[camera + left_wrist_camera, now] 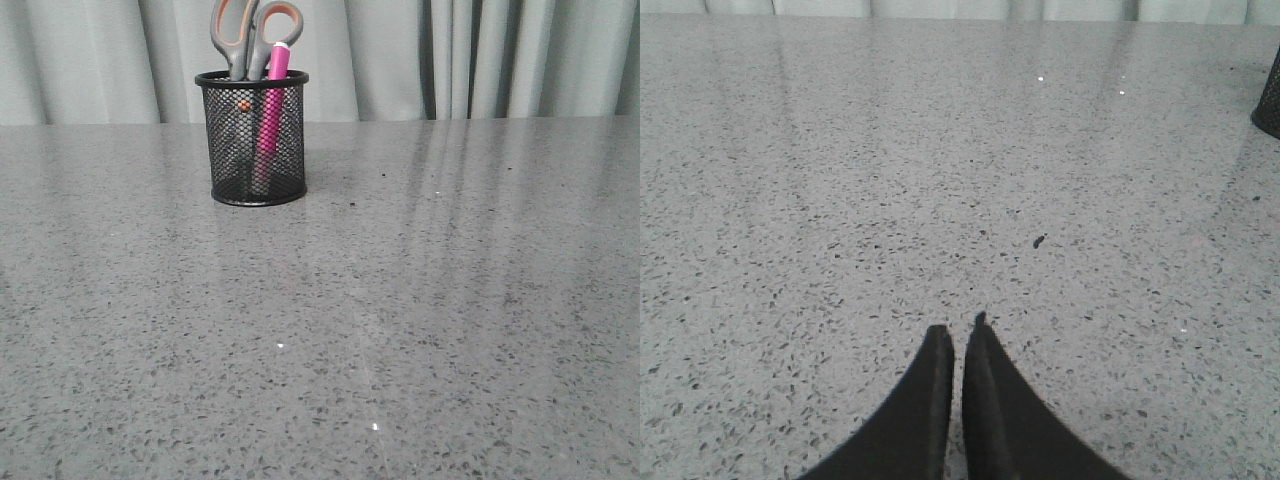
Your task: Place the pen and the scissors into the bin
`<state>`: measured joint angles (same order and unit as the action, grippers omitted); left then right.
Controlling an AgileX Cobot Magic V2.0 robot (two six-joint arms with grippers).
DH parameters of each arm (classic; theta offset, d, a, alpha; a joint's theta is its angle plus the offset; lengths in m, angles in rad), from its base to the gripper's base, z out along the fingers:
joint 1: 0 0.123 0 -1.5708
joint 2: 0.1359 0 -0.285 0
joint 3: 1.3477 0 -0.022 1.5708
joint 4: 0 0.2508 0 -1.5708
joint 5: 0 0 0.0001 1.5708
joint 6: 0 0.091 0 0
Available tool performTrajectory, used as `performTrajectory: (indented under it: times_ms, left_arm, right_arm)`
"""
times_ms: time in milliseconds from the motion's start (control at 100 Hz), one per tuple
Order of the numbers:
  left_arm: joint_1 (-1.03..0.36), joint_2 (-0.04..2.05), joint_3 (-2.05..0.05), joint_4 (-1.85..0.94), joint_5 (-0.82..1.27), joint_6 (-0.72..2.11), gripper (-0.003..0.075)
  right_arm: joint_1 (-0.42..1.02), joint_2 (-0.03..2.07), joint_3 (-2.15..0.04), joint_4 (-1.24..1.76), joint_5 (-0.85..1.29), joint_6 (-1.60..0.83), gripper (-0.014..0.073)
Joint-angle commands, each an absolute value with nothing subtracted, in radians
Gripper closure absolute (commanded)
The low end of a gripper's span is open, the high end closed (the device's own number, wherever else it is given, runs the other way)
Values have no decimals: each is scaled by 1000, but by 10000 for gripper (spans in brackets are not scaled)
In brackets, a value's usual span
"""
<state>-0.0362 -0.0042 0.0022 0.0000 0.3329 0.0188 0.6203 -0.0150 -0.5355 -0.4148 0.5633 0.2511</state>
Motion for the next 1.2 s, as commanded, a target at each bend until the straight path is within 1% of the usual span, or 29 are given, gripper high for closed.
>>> performTrajectory:
  times_ms: [0, 100, 150, 270, 370, 490, 660, 720, 840, 970, 1190]
  left_arm:
    - [-34, -36, 45, 0, 285, 11, 721]
    - [-34, -36, 45, 0, 285, 11, 721]
    - [-34, -36, 45, 0, 285, 11, 721]
    - [-34, -36, 45, 0, 285, 11, 721]
    - [-34, -36, 45, 0, 285, 11, 721]
    - [-34, -36, 45, 0, 285, 11, 721]
    - [-34, -36, 45, 0, 285, 11, 721]
    - [-34, -36, 45, 0, 285, 11, 721]
    - [-34, -36, 45, 0, 285, 11, 721]
    - [-34, -36, 45, 0, 285, 11, 721]
    - [-34, -36, 45, 0, 285, 11, 721]
  right_arm:
    - [623, -24, -556, -430, 516, 242, 664]
    - [623, -24, -556, -472, 626, 242, 664]
    - [623, -22, -540, -493, 638, 242, 664]
    - [614, -22, -413, -566, 499, 242, 664]
    - [563, -20, -292, -497, 447, 242, 664]
    - [427, -20, -140, -299, 358, 204, 664]
    - [173, -20, -3, -80, 177, -65, 664]
    - [105, -20, 27, -43, 155, -92, 664]
    - [5, -24, 24, -34, 230, -92, 664]
    - [-20, -29, 24, -34, 309, -92, 664]
    - [-20, -29, 24, -34, 305, -92, 664]
